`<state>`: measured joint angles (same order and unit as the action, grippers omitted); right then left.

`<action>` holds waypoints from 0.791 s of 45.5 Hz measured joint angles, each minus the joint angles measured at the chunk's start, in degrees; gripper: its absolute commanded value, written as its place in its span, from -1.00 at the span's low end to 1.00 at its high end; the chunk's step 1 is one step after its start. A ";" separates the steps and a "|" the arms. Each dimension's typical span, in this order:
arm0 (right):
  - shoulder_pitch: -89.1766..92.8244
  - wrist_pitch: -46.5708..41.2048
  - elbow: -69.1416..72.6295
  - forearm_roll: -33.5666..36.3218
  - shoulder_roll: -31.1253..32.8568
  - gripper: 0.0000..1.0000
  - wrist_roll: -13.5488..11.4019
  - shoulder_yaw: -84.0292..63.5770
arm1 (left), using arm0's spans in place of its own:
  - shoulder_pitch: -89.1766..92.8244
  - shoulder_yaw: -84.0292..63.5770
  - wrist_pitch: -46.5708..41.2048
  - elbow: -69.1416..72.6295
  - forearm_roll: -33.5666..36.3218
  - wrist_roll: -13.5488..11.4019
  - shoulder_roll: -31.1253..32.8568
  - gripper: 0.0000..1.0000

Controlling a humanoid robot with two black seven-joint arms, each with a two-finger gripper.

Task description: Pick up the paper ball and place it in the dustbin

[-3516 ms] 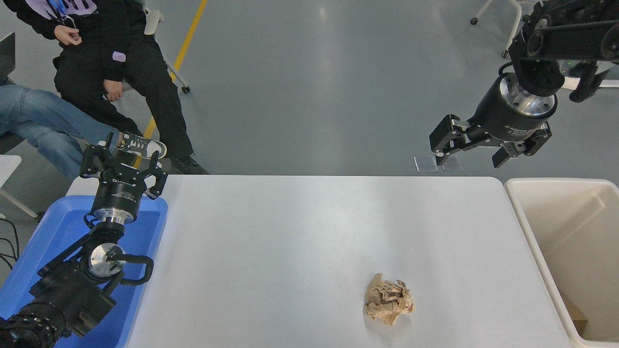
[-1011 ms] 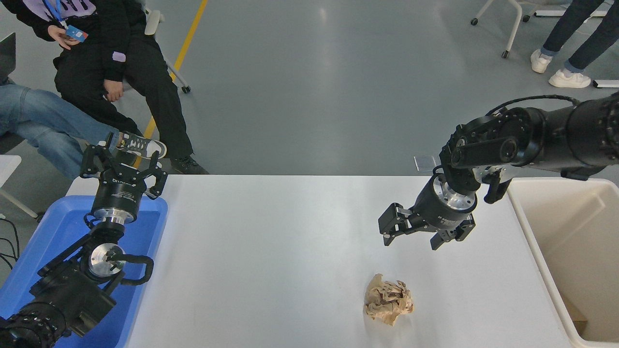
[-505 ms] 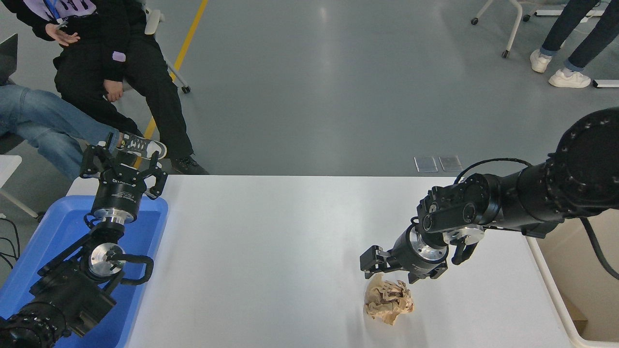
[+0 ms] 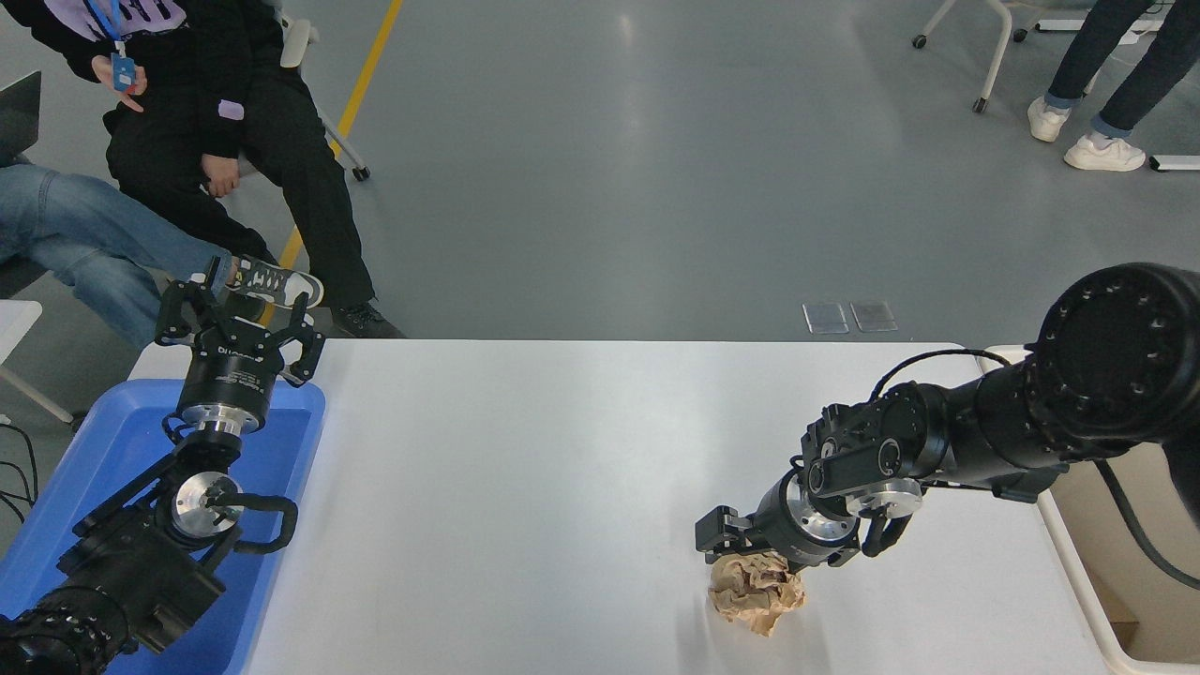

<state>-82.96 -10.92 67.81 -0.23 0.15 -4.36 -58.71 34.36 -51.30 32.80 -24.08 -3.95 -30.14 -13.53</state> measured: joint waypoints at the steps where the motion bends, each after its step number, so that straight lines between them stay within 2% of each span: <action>1: 0.32 0.21 -0.11 -0.05 -0.01 1.00 -0.33 -0.03 | 0.00 0.00 0.00 0.00 0.00 0.00 0.00 0.98; 15: 2.72 1.23 -0.89 -0.34 -0.12 1.00 -2.19 -0.14 | 0.00 0.01 0.00 0.00 0.00 0.00 -0.01 0.98; 22: 3.38 1.37 -1.06 -0.40 -0.13 0.78 -2.48 -0.16 | 0.00 0.01 0.00 0.00 0.00 0.00 -0.01 0.98; 25: 3.74 1.46 -1.16 -0.40 -0.14 0.57 -2.56 -0.17 | 0.00 0.01 -0.01 0.00 0.00 0.00 -0.01 0.98; 28: 4.23 1.54 -1.45 -0.06 -0.14 0.16 -2.62 -0.17 | 0.00 0.01 -0.01 0.00 0.00 0.00 -0.01 0.98; 36: 5.08 1.62 -1.73 0.44 -0.15 -0.37 -2.73 -0.06 | 0.00 -0.02 -0.02 0.00 0.00 0.00 -0.01 0.98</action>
<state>-77.89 -9.31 66.09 0.21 0.00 -7.08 -58.77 34.36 -51.32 32.78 -24.08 -3.95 -30.15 -13.54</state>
